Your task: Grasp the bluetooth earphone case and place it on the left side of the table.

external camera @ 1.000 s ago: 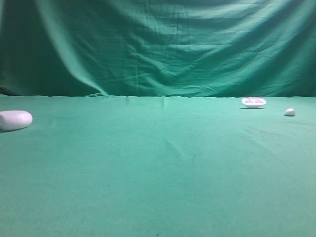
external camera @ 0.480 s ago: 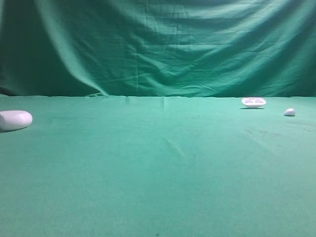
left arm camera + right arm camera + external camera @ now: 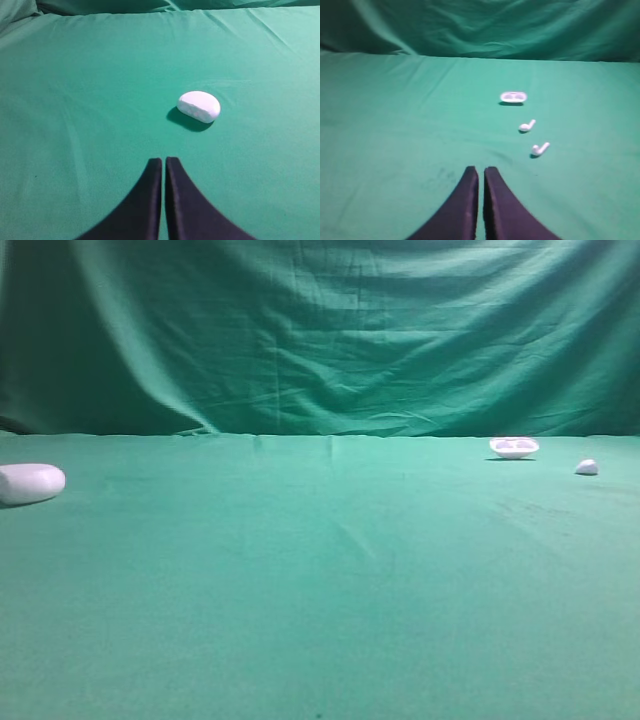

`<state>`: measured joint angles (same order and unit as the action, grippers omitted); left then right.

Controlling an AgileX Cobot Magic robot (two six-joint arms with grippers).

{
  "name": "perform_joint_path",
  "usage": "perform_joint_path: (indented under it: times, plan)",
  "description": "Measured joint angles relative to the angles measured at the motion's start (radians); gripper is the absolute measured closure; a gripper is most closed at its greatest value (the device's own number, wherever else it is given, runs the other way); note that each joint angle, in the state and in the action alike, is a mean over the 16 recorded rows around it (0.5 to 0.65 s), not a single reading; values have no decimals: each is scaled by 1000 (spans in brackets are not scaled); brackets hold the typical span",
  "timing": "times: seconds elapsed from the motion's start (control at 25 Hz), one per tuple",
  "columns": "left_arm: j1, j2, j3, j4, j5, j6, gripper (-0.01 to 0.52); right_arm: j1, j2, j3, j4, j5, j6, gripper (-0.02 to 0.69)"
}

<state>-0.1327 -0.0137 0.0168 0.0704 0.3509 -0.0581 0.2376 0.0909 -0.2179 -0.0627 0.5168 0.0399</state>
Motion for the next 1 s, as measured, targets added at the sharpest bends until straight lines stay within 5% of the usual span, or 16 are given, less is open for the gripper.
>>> perform_joint_path:
  times: [0.36,1.0]
  plan:
    - [0,0,0,0,0,0,514,-193,-96,188,40,-92,3,665]
    - [0,0,0,0,0,0,514,-217,-104,239,67,-140,3,665]
